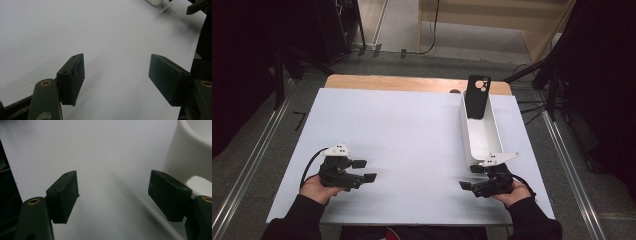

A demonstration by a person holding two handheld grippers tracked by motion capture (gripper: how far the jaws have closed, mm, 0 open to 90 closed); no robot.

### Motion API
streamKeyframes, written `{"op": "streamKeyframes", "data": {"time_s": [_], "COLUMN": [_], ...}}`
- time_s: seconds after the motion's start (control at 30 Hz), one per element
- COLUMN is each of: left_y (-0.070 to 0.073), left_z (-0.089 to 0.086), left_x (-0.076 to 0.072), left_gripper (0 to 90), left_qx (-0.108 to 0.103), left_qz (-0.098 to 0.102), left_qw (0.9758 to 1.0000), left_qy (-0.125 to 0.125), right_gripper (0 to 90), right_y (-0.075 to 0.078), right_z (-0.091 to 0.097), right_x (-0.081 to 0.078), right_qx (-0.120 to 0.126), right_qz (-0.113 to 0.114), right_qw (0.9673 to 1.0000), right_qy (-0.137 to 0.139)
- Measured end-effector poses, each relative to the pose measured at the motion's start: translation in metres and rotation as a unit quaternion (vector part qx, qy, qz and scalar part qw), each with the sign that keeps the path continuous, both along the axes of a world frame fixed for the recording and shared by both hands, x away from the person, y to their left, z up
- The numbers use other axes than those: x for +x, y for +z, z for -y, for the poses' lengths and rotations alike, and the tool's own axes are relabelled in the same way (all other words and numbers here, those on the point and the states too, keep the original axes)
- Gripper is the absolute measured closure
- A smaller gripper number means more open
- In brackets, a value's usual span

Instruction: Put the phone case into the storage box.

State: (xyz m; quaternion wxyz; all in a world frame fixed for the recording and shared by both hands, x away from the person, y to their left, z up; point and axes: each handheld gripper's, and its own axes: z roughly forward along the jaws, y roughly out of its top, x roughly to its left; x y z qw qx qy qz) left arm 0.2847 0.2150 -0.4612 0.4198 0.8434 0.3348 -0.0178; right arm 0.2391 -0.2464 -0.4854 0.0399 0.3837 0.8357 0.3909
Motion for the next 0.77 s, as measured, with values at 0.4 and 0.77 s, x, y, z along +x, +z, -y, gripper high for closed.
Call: {"op": "streamKeyframes", "data": {"time_s": [0.4, 0.77], "left_y": [-0.0003, -0.0001], "left_z": [0.0007, 0.0003], "left_x": [0.0001, 0.0002], "left_gripper": [28.5, 28.5], "left_qx": [0.0, 0.001], "left_qz": [0.001, 0.001], "left_qw": [1.0, 1.0], "left_qy": [0.0, 0.0], "right_gripper": [22.6, 21.4], "right_y": [-0.0008, -0.0018], "right_z": [0.0012, 0.0004], "right_x": [0.0009, 0.0015], "right_qx": [-0.004, -0.007], "right_qz": [-0.002, -0.008], "right_qw": [1.0, 0.9999], "right_qy": [-0.001, -0.001]}}
